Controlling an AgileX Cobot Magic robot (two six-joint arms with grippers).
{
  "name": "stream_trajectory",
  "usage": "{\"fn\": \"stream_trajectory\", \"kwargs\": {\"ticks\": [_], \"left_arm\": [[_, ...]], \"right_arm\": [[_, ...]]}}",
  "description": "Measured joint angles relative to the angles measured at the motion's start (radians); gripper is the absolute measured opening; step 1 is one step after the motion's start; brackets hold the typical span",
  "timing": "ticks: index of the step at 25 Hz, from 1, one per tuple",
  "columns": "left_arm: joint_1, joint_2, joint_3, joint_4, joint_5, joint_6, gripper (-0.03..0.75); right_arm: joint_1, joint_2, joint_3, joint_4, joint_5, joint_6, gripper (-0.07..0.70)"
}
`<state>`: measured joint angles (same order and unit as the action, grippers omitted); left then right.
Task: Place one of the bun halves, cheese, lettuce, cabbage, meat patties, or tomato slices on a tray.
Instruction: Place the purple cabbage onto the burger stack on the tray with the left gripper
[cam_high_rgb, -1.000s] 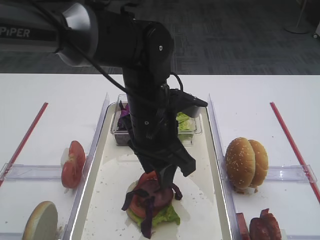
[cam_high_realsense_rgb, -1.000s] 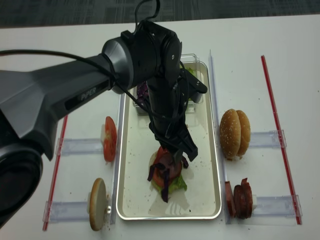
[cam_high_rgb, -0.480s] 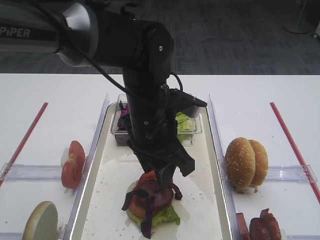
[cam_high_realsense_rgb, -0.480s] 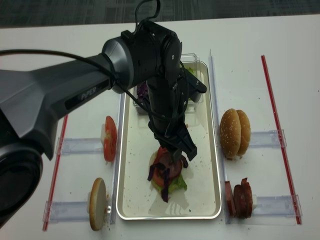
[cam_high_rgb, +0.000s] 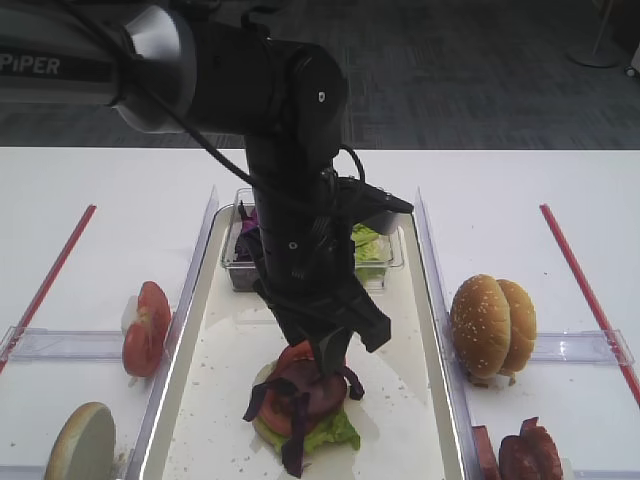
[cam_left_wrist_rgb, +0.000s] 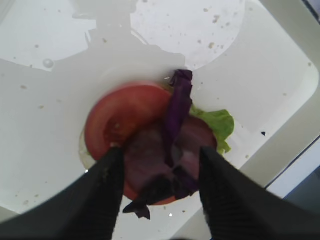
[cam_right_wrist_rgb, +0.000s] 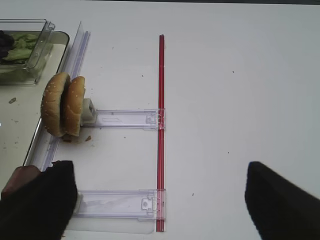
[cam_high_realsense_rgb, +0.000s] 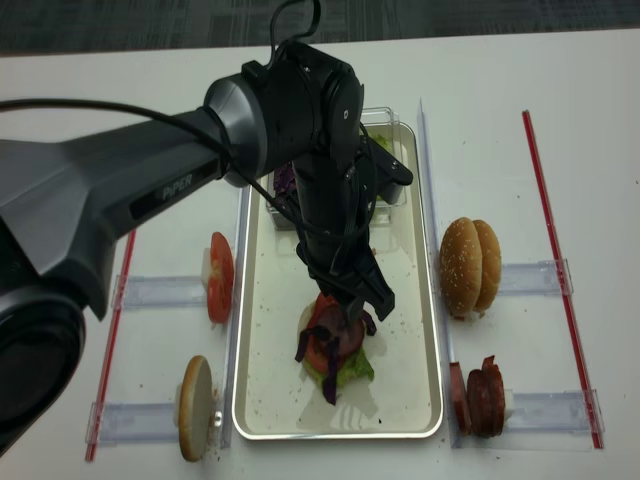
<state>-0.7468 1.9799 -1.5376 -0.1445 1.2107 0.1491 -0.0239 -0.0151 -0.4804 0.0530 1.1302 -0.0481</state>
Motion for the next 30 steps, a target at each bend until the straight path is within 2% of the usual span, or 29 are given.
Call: {"fn": "stream_trajectory", "kwargs": {"ticks": [7,16,30], "left_arm": [[0.000,0.000,-0.004,0.000,0.000,-0.018,0.333],[0.000,0.000,-0.092,0.000,0.002,-0.021,0.335],[0.000,0.000,-0.093,-0.002,0.004,-0.026,0.348]], "right_arm": [[0.000,0.000,0.000,0.000,0.000,0.000,0.692],[0.000,0.000,0.000,0.000,0.000,0.000,0.692],[0.000,0.000,0.000,0.000,0.000,0.000,0.692]]}}
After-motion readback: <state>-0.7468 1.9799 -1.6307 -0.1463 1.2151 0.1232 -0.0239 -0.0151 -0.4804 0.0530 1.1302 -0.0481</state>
